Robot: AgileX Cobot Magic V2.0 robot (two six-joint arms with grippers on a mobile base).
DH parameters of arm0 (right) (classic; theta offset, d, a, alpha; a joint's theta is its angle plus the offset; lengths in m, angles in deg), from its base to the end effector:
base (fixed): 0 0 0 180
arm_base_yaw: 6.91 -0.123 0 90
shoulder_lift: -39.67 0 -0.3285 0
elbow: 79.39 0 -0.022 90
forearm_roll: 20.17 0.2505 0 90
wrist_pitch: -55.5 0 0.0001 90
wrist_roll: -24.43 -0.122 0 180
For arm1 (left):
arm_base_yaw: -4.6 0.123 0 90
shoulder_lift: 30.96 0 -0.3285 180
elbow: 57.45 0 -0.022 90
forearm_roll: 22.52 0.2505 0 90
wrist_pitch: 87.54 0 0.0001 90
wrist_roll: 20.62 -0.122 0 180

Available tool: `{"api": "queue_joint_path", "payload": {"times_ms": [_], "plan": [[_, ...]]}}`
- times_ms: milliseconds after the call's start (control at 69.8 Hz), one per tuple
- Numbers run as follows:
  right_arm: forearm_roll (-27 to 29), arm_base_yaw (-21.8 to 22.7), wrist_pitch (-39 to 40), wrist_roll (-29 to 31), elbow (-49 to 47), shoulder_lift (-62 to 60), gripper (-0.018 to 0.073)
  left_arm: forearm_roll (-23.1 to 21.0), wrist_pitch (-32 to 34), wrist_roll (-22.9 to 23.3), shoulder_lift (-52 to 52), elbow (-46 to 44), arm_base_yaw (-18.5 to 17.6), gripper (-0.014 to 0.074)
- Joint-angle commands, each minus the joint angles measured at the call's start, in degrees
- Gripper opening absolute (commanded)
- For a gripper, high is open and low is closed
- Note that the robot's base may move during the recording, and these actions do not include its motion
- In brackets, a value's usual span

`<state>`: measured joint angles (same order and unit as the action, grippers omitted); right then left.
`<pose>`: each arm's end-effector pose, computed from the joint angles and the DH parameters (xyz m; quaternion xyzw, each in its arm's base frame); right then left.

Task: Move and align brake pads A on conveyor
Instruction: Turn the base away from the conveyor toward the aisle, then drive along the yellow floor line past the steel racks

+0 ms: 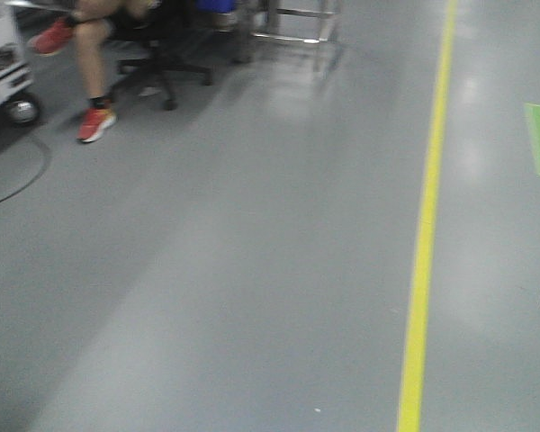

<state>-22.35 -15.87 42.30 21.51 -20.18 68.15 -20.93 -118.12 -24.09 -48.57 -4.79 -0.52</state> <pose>0.0796 0.0115 0.2886 -0.0521 0.7692 0.0508 0.6349 0.0351 -0.0014 0.3046 0.0624 0.7682 0.0039 0.6371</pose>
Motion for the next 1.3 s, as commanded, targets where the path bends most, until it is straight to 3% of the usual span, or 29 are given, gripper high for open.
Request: {"api": "queue_joint_path", "payload": {"times_ms": [0, 1289], "plan": [[-0.3, 0.1, 4.4, 0.2, -1.6, 0.4, 0.0494, -0.3, 4.1, 0.2, -0.8, -1.4, -0.2, 0.047], [-0.3, 0.1, 4.4, 0.2, -1.6, 0.4, 0.0494, -0.2, 4.1, 0.2, -0.8, -1.4, -0.2, 0.047]]}}
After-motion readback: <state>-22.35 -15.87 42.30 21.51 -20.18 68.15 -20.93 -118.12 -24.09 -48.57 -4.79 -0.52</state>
